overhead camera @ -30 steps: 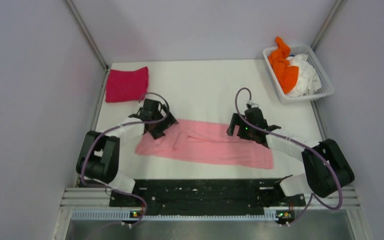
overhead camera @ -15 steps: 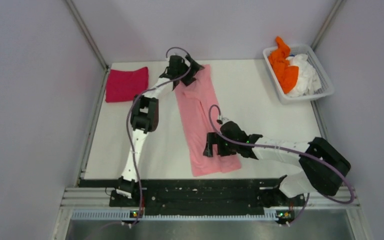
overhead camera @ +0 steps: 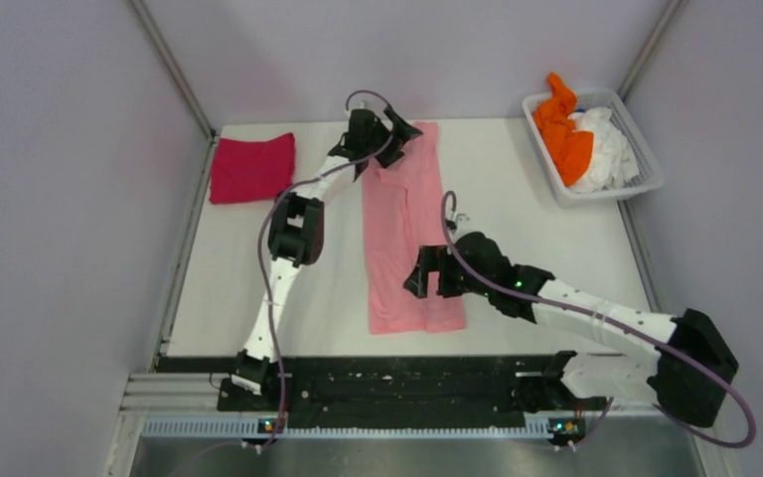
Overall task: Fold and stack the t-shirts
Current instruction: Rotate the tshirt 90 degrees, then grab the bottom of the folded rectangular tshirt with both arms
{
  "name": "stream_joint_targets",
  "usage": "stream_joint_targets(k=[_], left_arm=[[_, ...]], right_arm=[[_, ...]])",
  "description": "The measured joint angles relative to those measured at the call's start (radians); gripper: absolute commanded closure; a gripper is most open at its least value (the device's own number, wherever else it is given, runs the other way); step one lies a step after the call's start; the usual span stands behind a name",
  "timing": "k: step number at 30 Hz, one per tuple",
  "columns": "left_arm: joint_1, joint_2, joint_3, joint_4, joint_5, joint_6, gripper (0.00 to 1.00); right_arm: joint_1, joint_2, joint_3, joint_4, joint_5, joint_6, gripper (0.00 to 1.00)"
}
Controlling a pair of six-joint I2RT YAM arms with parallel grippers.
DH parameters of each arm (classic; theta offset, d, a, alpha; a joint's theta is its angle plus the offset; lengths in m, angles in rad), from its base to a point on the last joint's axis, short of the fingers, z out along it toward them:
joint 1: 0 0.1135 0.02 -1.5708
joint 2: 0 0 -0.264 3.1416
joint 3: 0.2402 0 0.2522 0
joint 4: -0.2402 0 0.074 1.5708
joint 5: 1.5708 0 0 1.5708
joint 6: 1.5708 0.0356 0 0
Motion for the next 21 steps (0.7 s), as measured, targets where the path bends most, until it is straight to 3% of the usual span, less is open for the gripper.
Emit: stream_joint_targets(k=[4, 9, 12, 15, 17, 18, 21], left_arm=[[-0.008, -0.222, -0.206, -0.121, 0.032, 0.140, 0.01], [-0.084, -0.842, -0.707, -0.313, -0.108, 0.340, 0.01], [-0.148, -1.259, -1.038, -0.311, -0.130, 0.392, 0.06], [-0.199, -1.573, -1.352, -0.321, -0.144, 0.393, 0.10], [-0.221, -1.631, -1.469, -0.332, -0.148, 0.382, 0.11], [-0.249, -1.667, -1.612, -0.356, -0.148, 0.357, 0.12], [-0.291, -1.663, -1.827, -0.421, -0.139, 0.305, 0.17]], right_arm=[[-0.005, -0.186, -0.090, -0.031, 0.087, 0.050, 0.01], [-0.066, -0.311, -0.198, -0.112, 0.121, 0.121, 0.05], [-0.101, -0.317, -0.227, -0.169, 0.120, 0.149, 0.14], [-0.107, -0.317, -0.243, -0.208, 0.111, 0.168, 0.22], [-0.108, -0.317, -0.254, -0.210, 0.101, 0.176, 0.27], [-0.109, -0.317, -0.262, -0.211, 0.095, 0.180, 0.29], [-0.110, -0.315, -0.292, -0.218, 0.080, 0.193, 0.38]])
